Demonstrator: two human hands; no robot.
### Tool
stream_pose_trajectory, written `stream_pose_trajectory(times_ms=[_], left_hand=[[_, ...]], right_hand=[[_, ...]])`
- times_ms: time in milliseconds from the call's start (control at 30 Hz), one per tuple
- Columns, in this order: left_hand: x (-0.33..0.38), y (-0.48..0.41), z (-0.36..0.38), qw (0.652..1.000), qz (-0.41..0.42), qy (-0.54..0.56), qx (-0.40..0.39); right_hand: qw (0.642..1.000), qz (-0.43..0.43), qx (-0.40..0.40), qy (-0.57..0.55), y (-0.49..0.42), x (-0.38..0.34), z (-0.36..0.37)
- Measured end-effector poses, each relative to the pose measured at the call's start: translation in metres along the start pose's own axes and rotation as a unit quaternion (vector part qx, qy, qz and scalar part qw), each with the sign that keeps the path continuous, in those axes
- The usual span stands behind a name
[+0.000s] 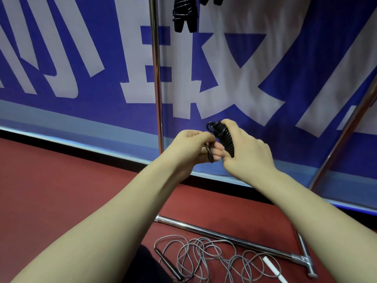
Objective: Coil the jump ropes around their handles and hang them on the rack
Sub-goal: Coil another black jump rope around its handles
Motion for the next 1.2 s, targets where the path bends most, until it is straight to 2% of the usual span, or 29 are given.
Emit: stream_pose_trajectory(times_ms=[200, 333, 500, 600, 733, 800, 867, 933, 1000, 1033, 1200], left_hand=[[-0.001, 0.006, 0.011, 0.994, -0.035, 0.097, -0.017], [-0.003, 0.011, 0.012, 0.988, -0.082, 0.128, -0.038], [-0.009, 0.016, 0.003, 0.983, -0.135, 0.065, -0.102], [-0.01, 0.017, 0.005, 0.974, -0.121, 0.117, -0.153], [-0.004, 0.013, 0.009, 0.958, -0.088, 0.196, -0.188], [-0.001, 0.01, 0.008, 0.965, -0.067, 0.183, -0.179], [0.002, 0.008, 0.007, 0.98, -0.036, 0.134, -0.142], [0.003, 0.002, 0.0, 0.998, 0.012, 0.03, -0.052], [0.005, -0.001, -0.009, 0.996, 0.057, -0.052, 0.047], [0.005, -0.002, -0.011, 0.993, 0.069, -0.065, 0.07], [-0.002, -0.005, 0.002, 0.997, 0.062, -0.04, 0.033]], right_hand=[[0.996, 0.008, 0.032, 0.081, -0.003, 0.003, -0.006], [0.992, -0.025, 0.022, 0.124, -0.003, 0.001, -0.007], [0.999, -0.041, 0.001, 0.027, 0.0, 0.004, -0.015], [0.999, -0.048, -0.015, -0.008, 0.0, 0.005, -0.017], [0.995, -0.018, 0.021, -0.098, 0.0, 0.011, -0.021], [0.981, 0.014, 0.036, -0.188, -0.002, 0.017, -0.019], [0.952, 0.035, 0.052, -0.301, -0.006, 0.021, -0.018], [0.913, 0.053, 0.047, -0.401, -0.006, 0.017, -0.018], [0.874, 0.08, 0.028, -0.478, -0.005, 0.011, -0.015], [0.861, 0.091, 0.018, -0.499, -0.004, 0.008, -0.012], [0.835, 0.083, 0.022, -0.543, -0.005, -0.007, -0.008]])
Point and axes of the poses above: each hand's wrist, its own y-axis away from the middle knuckle, its own z-axis out of the palm, x = y × z, the point moved 7 cm from there along -y, towards the middle knuckle, and after that the axes turned 14 degrees about -y, right-handed, at the moved point
